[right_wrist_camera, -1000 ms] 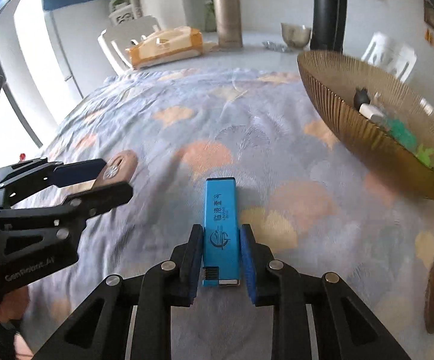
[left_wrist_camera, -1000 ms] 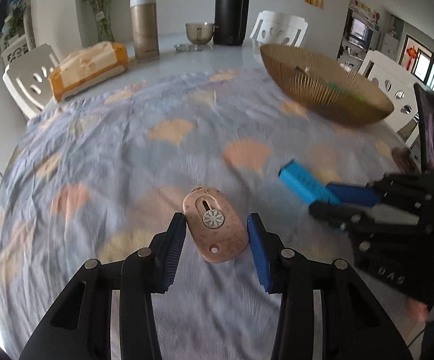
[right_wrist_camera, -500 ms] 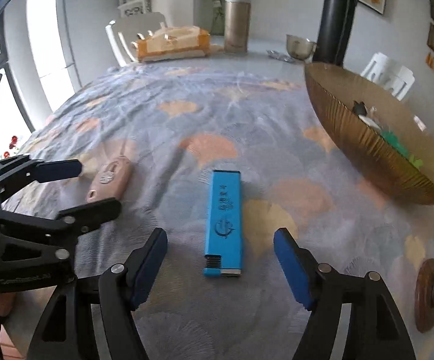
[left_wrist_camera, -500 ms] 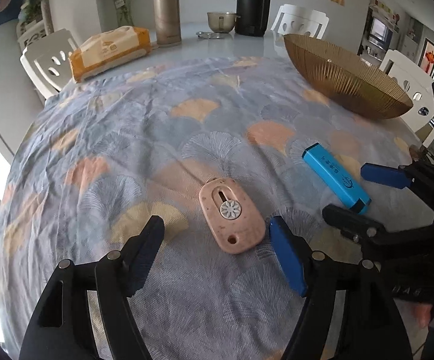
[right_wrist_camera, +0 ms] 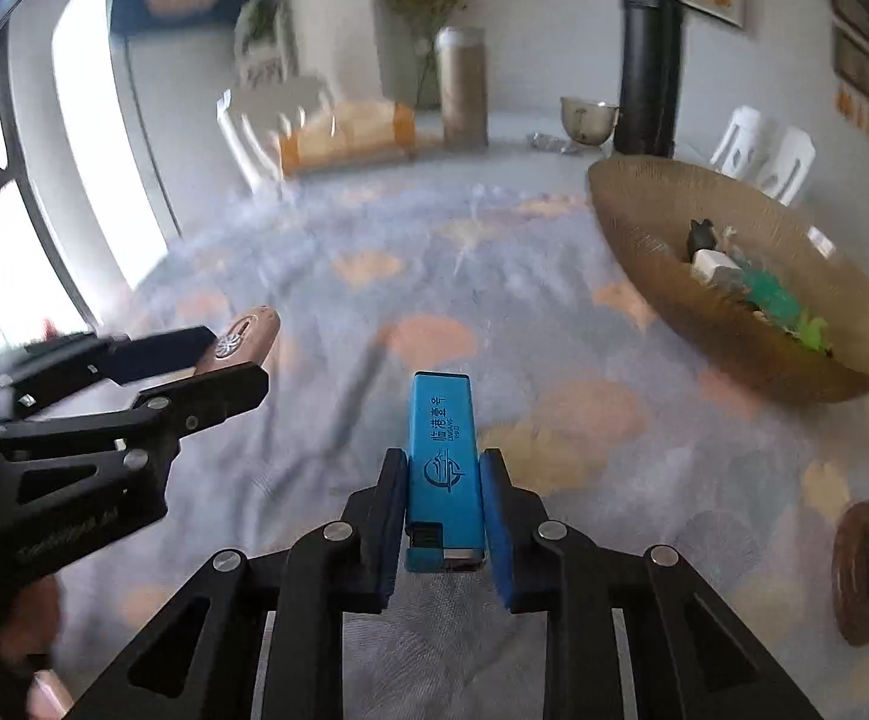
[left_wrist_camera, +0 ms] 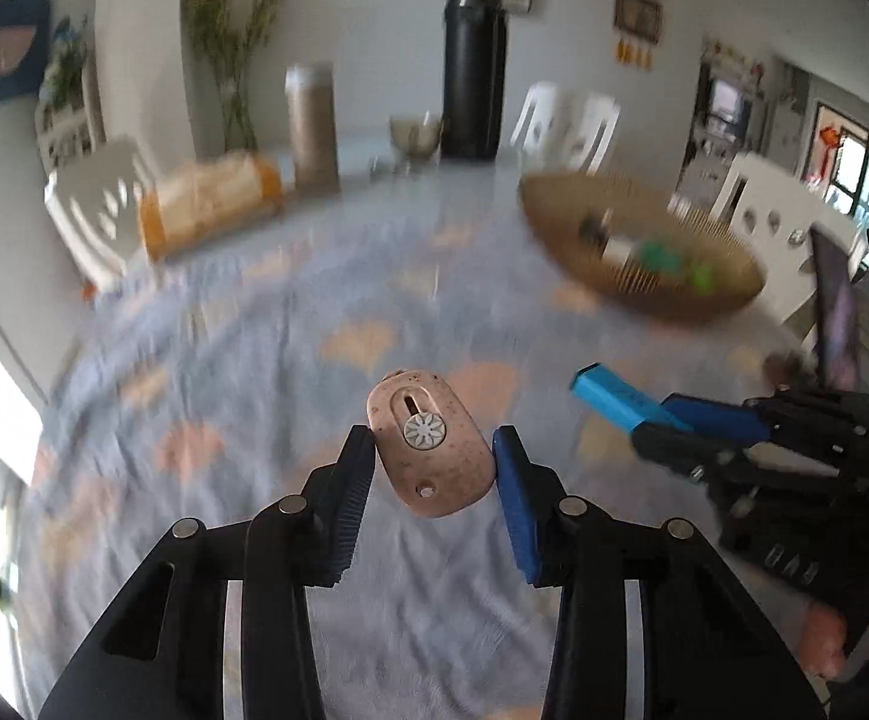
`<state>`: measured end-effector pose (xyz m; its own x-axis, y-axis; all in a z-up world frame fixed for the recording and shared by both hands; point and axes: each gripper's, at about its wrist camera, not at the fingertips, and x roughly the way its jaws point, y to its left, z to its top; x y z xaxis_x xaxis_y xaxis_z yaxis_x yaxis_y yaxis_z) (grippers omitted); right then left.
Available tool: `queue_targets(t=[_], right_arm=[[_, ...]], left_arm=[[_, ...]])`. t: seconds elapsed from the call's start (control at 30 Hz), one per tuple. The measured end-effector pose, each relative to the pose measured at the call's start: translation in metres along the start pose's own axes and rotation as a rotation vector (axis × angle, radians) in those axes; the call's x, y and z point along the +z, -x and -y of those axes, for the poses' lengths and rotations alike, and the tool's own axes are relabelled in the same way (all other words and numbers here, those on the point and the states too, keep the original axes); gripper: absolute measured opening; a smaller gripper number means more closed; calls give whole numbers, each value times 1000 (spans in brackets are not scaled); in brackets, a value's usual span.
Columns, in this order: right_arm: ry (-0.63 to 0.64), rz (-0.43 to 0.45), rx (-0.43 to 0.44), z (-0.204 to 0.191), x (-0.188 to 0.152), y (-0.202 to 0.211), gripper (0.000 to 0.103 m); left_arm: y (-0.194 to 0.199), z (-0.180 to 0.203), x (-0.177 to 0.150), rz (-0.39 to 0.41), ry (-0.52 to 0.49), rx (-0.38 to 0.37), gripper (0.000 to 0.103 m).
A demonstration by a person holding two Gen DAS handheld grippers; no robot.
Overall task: Organize rigid objects
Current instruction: 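Carry the tape measure and blue lighter over the bowl and release them, then withdraw both open tools from the bowl back over the table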
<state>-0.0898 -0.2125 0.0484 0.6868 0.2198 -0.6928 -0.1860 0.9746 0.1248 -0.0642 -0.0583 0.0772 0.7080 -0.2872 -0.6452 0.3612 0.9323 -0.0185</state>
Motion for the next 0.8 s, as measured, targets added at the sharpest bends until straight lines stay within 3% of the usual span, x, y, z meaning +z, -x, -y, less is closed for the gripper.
queue_targets(t=[0.1, 0.27, 0.4, 0.47, 0.6, 0.8], right_arm=[[-64, 110, -33, 22, 30, 46, 24], [-134, 260, -216, 59, 80, 113, 24], [-207, 300, -350, 92, 109, 129, 24], [-252, 276, -404, 113, 122, 118, 24], [-337, 125, -508, 157, 140, 64, 24], [-332, -46, -676, 188, 139, 5, 24]], left_arm=[[20, 13, 36, 88, -13, -40, 38], [34, 43, 107, 229, -27, -115, 38], [12, 67, 145, 252, -37, -150, 38], [-14, 79, 157, 228, -43, -169, 38], [-75, 96, 160, 121, -47, -208, 38], [-142, 111, 142, 5, -66, -248, 38]])
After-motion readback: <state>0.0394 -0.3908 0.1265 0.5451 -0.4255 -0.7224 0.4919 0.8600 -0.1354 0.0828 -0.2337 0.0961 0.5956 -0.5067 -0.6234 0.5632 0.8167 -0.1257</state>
